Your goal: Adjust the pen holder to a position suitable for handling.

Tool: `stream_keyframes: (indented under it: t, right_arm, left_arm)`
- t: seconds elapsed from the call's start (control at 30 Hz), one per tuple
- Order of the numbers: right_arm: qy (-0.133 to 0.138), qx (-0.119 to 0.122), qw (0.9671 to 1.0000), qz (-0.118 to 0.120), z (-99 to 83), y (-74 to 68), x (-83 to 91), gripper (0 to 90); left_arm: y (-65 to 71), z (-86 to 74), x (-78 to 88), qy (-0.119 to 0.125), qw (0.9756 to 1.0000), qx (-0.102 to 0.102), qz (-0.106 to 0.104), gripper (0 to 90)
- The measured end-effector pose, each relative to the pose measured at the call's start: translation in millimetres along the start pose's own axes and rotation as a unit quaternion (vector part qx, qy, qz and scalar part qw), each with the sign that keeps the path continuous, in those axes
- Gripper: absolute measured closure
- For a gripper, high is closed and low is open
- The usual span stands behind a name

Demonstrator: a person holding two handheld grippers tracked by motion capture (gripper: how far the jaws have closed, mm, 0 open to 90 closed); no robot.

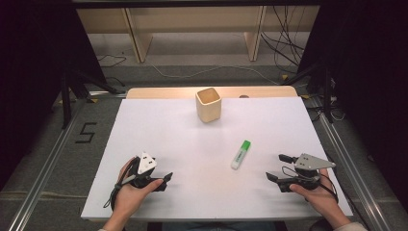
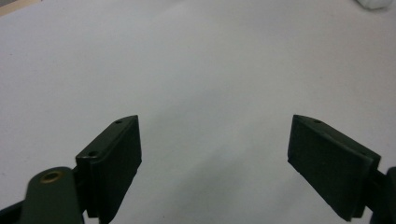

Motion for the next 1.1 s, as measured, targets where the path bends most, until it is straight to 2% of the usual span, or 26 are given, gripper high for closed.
stream_keyframes:
  t: [0.23,0.57,0.9,1.1]
  right_arm:
    - [-0.003,0.000,1.0000,-0.001,0.6,-0.7,-0.7,16.5]
    - [0.003,0.003,1.0000,-0.001,14.0,-4.3,-8.8,27.2]
    - [0.004,-0.004,1.0000,-0.008,18.4,-1.7,-11.0,27.5]
    - [0.001,0.000,1.0000,-0.005,27.7,-4.4,-22.6,27.5]
  left_arm:
    - [0.4,0.3,0.0,0.002,1.0000,0.000,0.001,17.3]
    - [0.9,1.1,-0.5,0.004,1.0000,0.000,0.002,17.7]
    - [2.0,1.2,-2.2,0.004,1.0000,-0.002,-0.002,18.1]
    - [2.9,1.6,-2.6,0.007,1.0000,-0.005,-0.005,18.1]
Point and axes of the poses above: each handheld gripper's, and its own axes: x roughly backward along the jaws, z roughly out of its top, y roughly to its right, the point moved 5 cm from there along -x, roughly forward along the jaws, and after that the axes turned 5 degrees about z, right-handed, at the moved point
